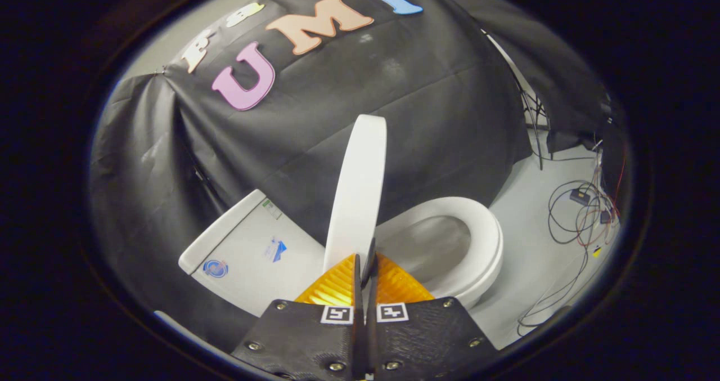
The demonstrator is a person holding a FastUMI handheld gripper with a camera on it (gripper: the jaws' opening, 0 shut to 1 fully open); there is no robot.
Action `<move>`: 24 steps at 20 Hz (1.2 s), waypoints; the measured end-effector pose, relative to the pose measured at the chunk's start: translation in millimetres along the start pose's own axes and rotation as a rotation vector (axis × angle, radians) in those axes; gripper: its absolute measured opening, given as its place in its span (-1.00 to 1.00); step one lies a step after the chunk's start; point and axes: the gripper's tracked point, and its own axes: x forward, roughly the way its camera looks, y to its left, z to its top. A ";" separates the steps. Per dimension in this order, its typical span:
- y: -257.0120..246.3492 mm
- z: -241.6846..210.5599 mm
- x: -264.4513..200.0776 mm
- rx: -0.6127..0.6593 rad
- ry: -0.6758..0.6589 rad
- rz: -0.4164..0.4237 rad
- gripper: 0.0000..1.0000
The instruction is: Open the toilet lid.
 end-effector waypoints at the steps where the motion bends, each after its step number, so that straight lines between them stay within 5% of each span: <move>1: 3.2 -0.4 -0.3 -0.020 -0.001 -0.002 -0.98; 5: 15.7 3.7 -1.5 -0.150 -0.003 -0.028 -0.98; 16: 48.8 8.5 -4.7 -0.213 -0.007 -0.104 -0.98; 24: 87.6 10.3 -7.3 -0.445 -0.016 -0.151 -0.98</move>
